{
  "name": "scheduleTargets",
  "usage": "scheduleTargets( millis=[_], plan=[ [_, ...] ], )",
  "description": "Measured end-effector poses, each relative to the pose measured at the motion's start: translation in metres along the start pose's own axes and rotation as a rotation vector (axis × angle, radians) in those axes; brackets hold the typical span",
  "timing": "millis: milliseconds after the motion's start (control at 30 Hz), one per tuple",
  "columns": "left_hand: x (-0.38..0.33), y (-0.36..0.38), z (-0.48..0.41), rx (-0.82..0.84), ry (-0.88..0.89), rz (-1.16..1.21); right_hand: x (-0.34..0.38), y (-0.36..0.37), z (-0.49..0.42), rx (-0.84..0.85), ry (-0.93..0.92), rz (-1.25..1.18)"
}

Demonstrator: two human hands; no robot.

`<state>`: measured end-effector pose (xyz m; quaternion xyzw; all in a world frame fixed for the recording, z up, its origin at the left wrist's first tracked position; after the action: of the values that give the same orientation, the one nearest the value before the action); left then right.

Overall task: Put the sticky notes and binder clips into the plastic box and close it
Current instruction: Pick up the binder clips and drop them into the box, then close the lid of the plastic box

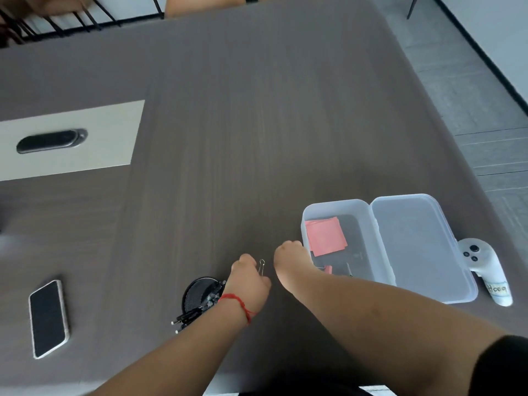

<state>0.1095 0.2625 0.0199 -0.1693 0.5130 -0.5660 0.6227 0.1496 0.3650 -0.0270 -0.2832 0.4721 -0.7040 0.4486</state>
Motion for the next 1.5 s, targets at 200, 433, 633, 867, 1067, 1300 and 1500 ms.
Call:
scheduleTargets(
  millis=[200,433,633,867,1067,1300,1500],
  plan=[
    [-0.034,-0.025,0.002,-0.209,0.155,0.302,-0.025,-0.052,0.024,-0.270,0.038,-0.294],
    [-0.107,0.031,0.029,0.042,0.574,0.131,-0.156,-0.032,0.090,-0.216,0.473,-0.624],
    [-0.128,0.069,0.025,-0.024,0.681,-0.281,-0.163,-0.013,0.112,-0.235,0.409,-0.674],
    [-0.128,0.046,0.022,-0.153,0.498,-0.222,-0.224,-0.009,0.148,-0.423,0.531,-0.736],
    [-0.099,0.060,0.028,0.005,-0.278,0.379,-0.274,0.027,0.167,-0.302,0.681,-0.715],
    [-0.060,0.099,-0.001,0.096,-0.316,0.388,-0.300,0.020,0.165,-0.332,0.773,-0.746],
    [-0.092,0.066,0.031,0.108,-0.399,0.524,-0.316,-0.018,0.173,-0.412,0.776,-0.995]
  ],
)
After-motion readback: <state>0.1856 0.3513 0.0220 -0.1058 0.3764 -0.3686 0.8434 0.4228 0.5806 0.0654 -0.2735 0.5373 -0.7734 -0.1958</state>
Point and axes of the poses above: each hand's wrist, its own z-axis away from the middle knuckle, its own y-axis out of the palm, x = y × z, the point moved 6 cm from there along -z, towards the middle knuckle, and after that the axes turned 12 degrees about -x, right-handed, at the moved point
